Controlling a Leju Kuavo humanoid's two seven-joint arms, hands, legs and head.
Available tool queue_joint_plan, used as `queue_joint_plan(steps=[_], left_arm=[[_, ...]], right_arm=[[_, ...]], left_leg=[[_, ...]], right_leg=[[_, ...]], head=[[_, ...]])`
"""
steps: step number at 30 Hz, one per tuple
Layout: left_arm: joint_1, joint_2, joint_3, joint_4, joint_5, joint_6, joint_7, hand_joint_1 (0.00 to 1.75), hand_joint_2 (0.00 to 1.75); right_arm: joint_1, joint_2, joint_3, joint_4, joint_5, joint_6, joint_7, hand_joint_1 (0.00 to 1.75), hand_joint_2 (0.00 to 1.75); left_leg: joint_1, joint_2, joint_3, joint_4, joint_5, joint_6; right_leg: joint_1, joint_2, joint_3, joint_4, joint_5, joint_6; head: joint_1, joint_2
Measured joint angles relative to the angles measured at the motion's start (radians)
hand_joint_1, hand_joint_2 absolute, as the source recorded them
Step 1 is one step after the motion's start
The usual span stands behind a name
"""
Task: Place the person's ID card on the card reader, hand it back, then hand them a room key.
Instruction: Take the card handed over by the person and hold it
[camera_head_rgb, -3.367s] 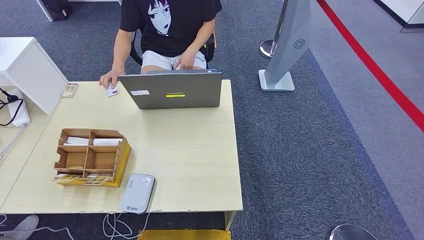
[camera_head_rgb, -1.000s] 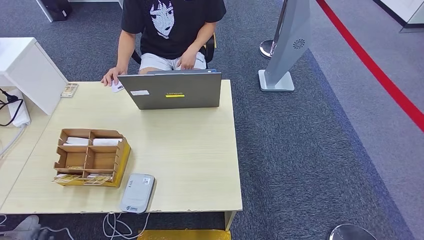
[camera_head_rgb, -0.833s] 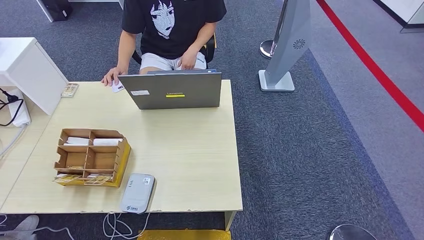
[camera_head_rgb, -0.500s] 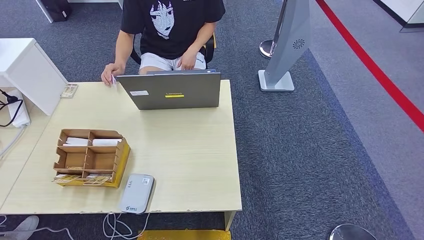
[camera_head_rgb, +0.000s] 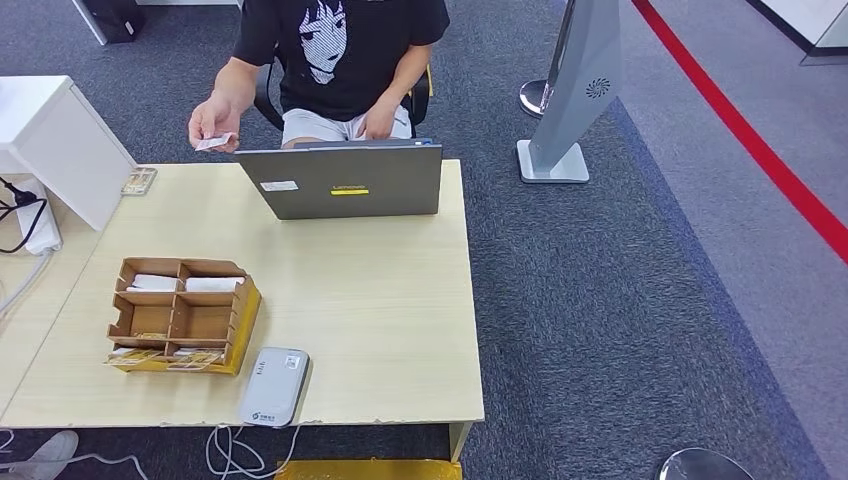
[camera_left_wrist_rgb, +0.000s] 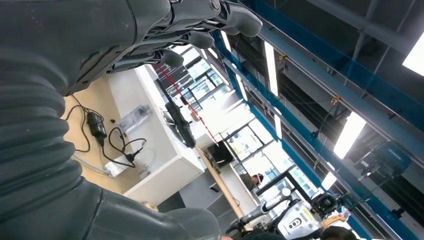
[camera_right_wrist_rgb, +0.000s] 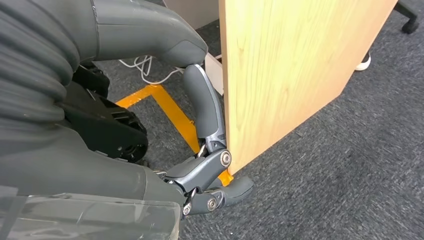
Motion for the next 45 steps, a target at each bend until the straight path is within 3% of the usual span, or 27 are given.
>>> queue_joint_plan(steps=[4, 7, 10, 14, 17, 21, 31, 39, 45], left_arm=[[-0.002, 0.001, -0.001, -0.005, -0.007, 0.012, 0.000, 0.00, 1.75], [-0.009, 0.035, -0.029, -0.002, -0.156, 0.173, 0.005, 0.00, 1.75], [-0.067, 0.131, -0.092, 0.044, -0.513, 0.409, 0.093, 0.00, 1.75], [-0.221, 0.290, -0.174, 0.197, -0.985, 0.521, 0.385, 0.00, 1.75], [-0.323, 0.391, -0.224, 0.316, -1.101, 0.531, 0.496, 0.00, 1.75], [-0.379, 0.468, -0.266, 0.401, -1.114, 0.543, 0.520, 0.00, 1.75], [-0.421, 0.540, -0.304, 0.472, -1.159, 0.539, 0.558, 0.00, 1.75], [-0.628, 0.599, -0.390, 0.719, -1.245, 0.525, 0.617, 0.00, 1.75], [-0.718, 0.610, -0.451, 0.842, -1.278, 0.523, 0.629, 0.00, 1.75]], right_arm=[[0.000, 0.001, -0.001, -0.001, 0.002, 0.000, 0.000, 0.00, 1.75], [-0.001, 0.001, -0.001, -0.001, 0.028, 0.001, 0.006, 0.00, 1.75], [-0.010, 0.001, -0.001, -0.003, 0.071, 0.001, 0.027, 0.00, 1.75], [-0.037, 0.001, 0.000, -0.007, 0.120, -0.007, 0.061, 0.00, 1.75], [-0.050, 0.001, 0.001, -0.011, 0.134, -0.012, 0.072, 0.00, 1.75], [-0.052, 0.002, 0.001, -0.013, 0.140, -0.012, 0.074, 0.00, 1.75], [-0.052, 0.002, 0.001, -0.013, 0.150, -0.012, 0.077, 0.00, 1.75], [-0.065, 0.002, 0.001, -0.017, 0.173, -0.019, 0.095, 0.00, 1.75], [-0.067, 0.002, 0.001, -0.018, 0.183, -0.023, 0.099, 0.00, 1.75]], left_leg=[[0.000, 0.000, 0.000, 0.000, 0.000, 0.000], [0.000, 0.000, 0.000, 0.000, 0.000, 0.000], [0.000, -0.003, 0.000, 0.000, 0.001, -0.001], [0.001, -0.004, 0.001, -0.001, 0.005, -0.004], [0.001, -0.002, 0.001, -0.001, 0.007, -0.005], [0.001, 0.000, 0.000, -0.001, 0.007, -0.006], [0.001, 0.000, -0.002, -0.001, 0.006, -0.006], [0.001, 0.001, -0.004, -0.001, 0.010, -0.006], [0.001, 0.002, -0.004, -0.001, 0.010, -0.006]], right_leg=[[0.000, 0.000, 0.000, 0.000, 0.000, 0.000], [0.000, 0.000, -0.001, 0.000, 0.000, 0.000], [0.000, -0.003, -0.001, 0.000, 0.000, 0.000], [0.001, -0.004, -0.001, 0.000, 0.003, -0.004], [0.001, -0.003, -0.001, 0.001, 0.006, -0.006], [0.001, 0.000, -0.002, 0.002, 0.006, -0.006], [0.001, 0.000, -0.006, 0.001, 0.006, -0.005], [0.002, 0.000, -0.006, 0.002, 0.010, -0.008], [0.002, 0.002, -0.008, 0.002, 0.010, -0.007]], head=[[0.000, 0.000], [0.000, 0.000], [0.000, 0.000], [0.000, 0.000], [-0.001, 0.000], [-0.001, 0.000], [-0.001, 0.000], [-0.001, 0.000], [-0.001, 0.000]])
